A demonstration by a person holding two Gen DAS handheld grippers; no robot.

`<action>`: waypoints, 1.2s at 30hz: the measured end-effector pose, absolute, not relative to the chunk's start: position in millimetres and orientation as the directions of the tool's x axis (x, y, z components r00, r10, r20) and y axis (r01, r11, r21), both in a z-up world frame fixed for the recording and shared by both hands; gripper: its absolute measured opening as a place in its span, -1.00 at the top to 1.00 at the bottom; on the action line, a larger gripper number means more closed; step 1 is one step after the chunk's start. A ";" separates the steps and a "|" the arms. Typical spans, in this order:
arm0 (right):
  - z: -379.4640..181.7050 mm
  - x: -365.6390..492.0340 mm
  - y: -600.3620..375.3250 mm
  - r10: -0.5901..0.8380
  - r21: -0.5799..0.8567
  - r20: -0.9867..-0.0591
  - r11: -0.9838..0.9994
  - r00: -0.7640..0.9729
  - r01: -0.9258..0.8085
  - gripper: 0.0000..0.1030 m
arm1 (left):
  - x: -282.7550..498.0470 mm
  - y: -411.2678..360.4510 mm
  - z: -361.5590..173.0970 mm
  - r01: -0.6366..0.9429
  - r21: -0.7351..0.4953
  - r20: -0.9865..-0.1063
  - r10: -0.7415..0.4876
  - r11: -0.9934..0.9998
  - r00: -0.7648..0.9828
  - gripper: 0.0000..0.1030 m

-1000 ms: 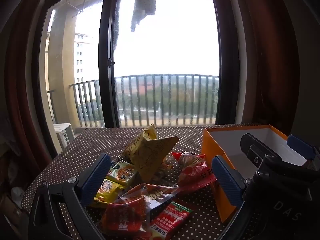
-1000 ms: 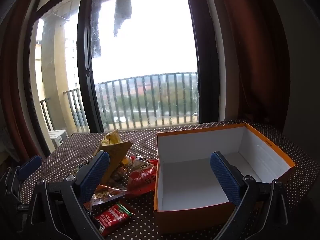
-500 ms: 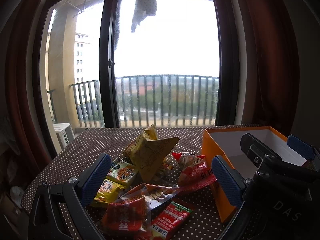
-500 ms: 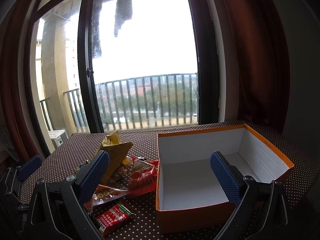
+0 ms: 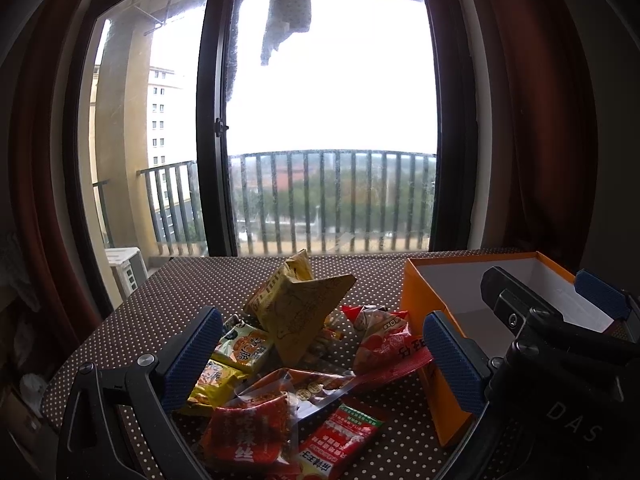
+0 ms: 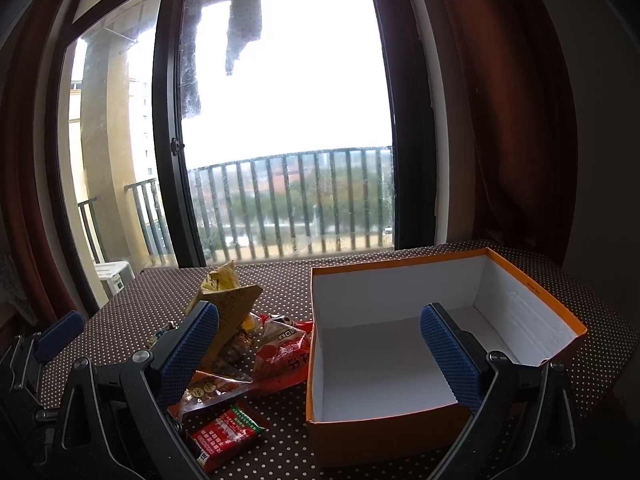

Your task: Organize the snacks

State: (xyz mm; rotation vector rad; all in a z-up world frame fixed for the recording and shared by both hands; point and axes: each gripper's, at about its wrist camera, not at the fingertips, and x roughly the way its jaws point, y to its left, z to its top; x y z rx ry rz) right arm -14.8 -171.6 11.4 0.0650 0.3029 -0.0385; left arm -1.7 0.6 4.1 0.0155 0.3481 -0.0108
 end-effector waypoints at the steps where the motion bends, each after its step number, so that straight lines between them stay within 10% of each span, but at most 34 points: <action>1: 11.2 -14.7 -171.3 -0.028 0.057 -0.299 0.997 0.954 0.048 -0.98 | -1.3 1.8 4.1 0.014 0.010 -0.350 -0.010 1.000 0.937 -0.96; 36: -31.7 -14.6 -111.4 0.042 0.060 -0.358 0.998 0.933 -0.022 -0.98 | -22.0 47.6 -33.8 -0.040 0.106 -0.385 0.078 0.994 0.920 -0.95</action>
